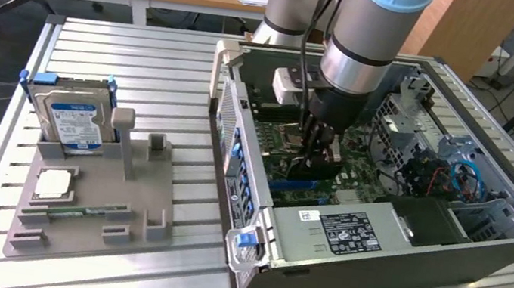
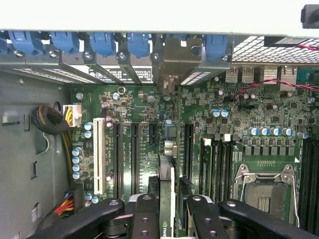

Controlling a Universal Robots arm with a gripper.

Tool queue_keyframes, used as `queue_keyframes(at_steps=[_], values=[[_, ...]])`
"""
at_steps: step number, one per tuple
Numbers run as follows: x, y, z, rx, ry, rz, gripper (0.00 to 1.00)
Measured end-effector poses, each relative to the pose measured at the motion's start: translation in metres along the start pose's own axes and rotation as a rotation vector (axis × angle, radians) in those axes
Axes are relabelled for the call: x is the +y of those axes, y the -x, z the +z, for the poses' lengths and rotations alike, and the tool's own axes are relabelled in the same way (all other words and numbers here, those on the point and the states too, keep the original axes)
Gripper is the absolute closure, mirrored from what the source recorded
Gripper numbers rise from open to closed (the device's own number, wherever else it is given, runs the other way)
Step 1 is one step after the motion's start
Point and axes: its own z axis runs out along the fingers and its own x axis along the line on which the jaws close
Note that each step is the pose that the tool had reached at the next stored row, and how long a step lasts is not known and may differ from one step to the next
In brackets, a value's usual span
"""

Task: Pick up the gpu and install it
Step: 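Insert the gpu into the slot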

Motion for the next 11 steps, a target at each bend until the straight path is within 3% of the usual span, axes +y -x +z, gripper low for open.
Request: queue_keyframes(at_steps=[3, 11], values=[[-0.0005, 0.0, -0.0001, -0.0006, 0.0036, 0.003, 0.74], [-0.0009, 0.0, 0.0, -0.0012, 0.006, 0.005, 0.74]])
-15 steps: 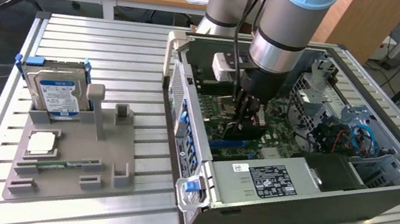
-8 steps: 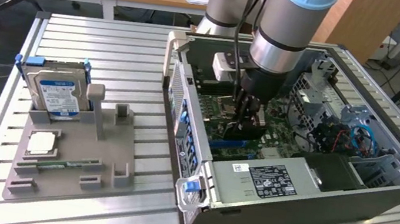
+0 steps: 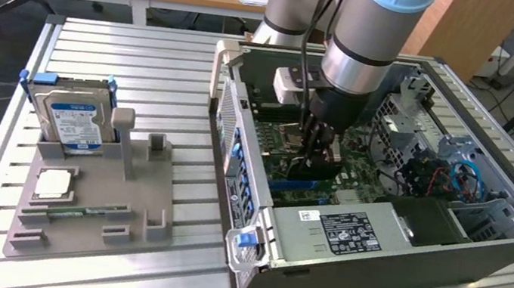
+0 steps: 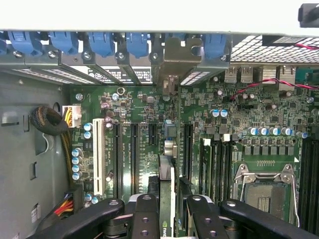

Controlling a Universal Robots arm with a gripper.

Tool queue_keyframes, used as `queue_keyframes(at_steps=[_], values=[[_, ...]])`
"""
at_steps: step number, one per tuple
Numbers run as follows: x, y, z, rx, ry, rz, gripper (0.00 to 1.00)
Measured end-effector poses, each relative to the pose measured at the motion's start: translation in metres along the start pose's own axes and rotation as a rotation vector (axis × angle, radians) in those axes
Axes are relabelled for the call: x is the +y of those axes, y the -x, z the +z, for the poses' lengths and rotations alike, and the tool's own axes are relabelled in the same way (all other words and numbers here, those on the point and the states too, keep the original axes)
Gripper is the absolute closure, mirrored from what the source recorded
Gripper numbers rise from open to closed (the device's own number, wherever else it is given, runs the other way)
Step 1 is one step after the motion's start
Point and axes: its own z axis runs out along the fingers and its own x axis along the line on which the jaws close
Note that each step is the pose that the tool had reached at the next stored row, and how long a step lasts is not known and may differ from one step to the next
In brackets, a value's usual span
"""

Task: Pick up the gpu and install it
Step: 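Insert the gpu into the slot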

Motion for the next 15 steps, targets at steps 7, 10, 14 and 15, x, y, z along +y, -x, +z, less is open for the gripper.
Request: queue_keyframes(at_steps=[7, 10, 14, 15], values=[[-0.0003, 0.0, 0.0, 0.0001, 0.0029, 0.002, 0.74], [-0.0009, -0.0001, 0.0, -0.0002, 0.007, 0.004, 0.74], [-0.0015, -0.0001, 0.0, -0.0006, 0.0126, 0.006, 0.74], [-0.0015, -0.0001, 0.0, -0.0006, 0.0127, 0.006, 0.74]])
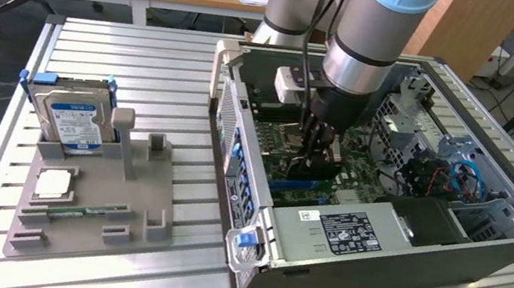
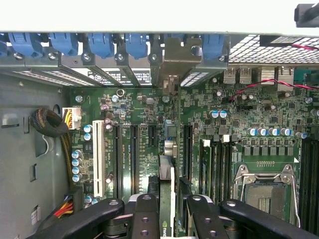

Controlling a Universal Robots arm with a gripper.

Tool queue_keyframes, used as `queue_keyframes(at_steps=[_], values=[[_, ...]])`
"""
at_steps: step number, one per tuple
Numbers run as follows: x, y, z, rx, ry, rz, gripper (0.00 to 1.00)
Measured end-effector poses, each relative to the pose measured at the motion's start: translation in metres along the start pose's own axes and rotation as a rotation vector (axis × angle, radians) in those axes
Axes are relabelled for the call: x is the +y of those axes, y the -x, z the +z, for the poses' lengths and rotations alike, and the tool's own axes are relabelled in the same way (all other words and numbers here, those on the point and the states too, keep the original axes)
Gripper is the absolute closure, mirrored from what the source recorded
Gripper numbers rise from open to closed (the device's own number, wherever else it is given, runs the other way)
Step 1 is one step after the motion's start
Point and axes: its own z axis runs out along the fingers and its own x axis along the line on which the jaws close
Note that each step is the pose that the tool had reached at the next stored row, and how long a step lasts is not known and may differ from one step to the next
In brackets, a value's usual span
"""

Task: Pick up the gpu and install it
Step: 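Insert the gpu into the slot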

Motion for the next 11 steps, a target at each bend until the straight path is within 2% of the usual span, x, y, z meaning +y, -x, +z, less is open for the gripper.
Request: queue_keyframes(at_steps=[3, 6, 11], values=[[-0.0001, 0.0, 0.0, -0.0002, 0.0001, 0.0, 0.74], [-0.0008, -0.0002, 0.0001, -0.0031, 0.0006, 0.0, 0.74], [-0.001, -0.0003, 0.0, -0.0035, 0.0015, 0.0, 0.74]])
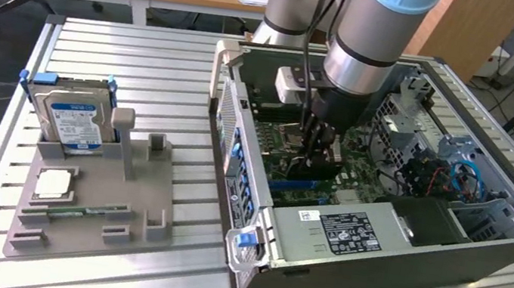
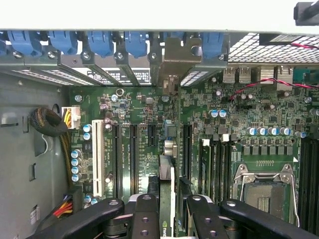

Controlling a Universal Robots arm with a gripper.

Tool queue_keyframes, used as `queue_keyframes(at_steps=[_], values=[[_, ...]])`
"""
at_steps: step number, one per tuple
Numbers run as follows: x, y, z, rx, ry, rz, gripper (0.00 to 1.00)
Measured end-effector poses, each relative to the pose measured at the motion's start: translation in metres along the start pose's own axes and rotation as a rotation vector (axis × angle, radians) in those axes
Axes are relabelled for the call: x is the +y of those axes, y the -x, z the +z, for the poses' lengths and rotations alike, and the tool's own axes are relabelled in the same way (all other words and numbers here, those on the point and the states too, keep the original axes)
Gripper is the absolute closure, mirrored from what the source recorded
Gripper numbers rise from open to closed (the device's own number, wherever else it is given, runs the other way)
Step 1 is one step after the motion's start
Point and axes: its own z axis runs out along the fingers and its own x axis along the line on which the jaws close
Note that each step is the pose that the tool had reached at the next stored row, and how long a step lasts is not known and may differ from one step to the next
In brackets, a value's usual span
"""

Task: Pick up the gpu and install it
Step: 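Insert the gpu into the slot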

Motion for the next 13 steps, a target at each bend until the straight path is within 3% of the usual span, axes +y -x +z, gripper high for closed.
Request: queue_keyframes(at_steps=[7, 13], values=[[-0.0007, -0.0009, 0.0, 0.0002, 0.0074, 0.003, 0.74], [-0.0012, -0.0009, 0.0004, 0.0, 0.0077, 0.003, 0.74]])
